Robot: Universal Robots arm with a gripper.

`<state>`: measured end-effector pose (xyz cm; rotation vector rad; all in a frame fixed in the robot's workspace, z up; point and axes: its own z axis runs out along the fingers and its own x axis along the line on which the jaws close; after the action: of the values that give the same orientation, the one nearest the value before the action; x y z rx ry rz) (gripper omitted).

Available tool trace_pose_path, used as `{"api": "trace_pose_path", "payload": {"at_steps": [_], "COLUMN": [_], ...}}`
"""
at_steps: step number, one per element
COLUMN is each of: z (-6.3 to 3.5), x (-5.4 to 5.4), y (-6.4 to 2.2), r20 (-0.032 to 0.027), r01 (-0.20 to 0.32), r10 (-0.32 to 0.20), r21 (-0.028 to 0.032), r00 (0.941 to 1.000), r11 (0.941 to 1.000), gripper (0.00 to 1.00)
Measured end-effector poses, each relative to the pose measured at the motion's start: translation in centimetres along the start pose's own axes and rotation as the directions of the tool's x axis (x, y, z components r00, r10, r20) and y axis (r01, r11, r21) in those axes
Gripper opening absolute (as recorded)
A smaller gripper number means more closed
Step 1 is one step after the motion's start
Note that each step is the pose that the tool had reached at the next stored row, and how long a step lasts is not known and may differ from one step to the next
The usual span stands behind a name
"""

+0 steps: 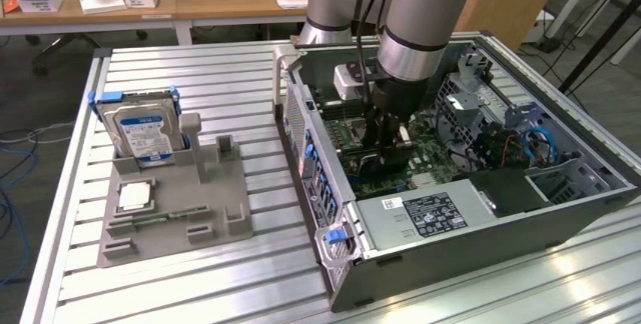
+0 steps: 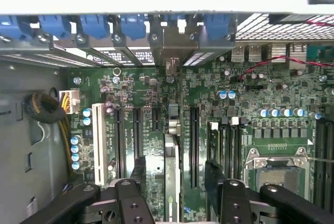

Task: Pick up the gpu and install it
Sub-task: 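Insert the gpu into the slot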

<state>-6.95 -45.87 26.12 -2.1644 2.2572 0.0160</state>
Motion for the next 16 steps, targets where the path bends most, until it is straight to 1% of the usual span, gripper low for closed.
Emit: {"api": "trace_pose_path", "payload": {"at_steps": [6,10,11,12,15,16], "z": [-1.08,-1.1,-1.1,-1.1,-1.11,-1.11], "x": [-0.07,-0.07,-0.07,-0.07,-0.07,-0.07], "y": [-0.01,0.0,0.0,0.0,0.0,0.0], "r20": [-0.0001,0.0001,0.0001,0.0,0.0,0.0], "r01": [0.0,0.0,0.0,0.0,0.0,0.0], "r10": [0.0,0.0,0.0,0.0,0.0,0.0], "r21": [-0.0001,0.0,0.0,0.0,0.0,0.0], "r00": [1.0,1.0,1.0,1.0,1.0,1.0], "r11": [1.0,1.0,1.0,1.0,1.0,1.0], "gripper": [0.57,0.55,0.49,0.49,0.31,0.31]}}
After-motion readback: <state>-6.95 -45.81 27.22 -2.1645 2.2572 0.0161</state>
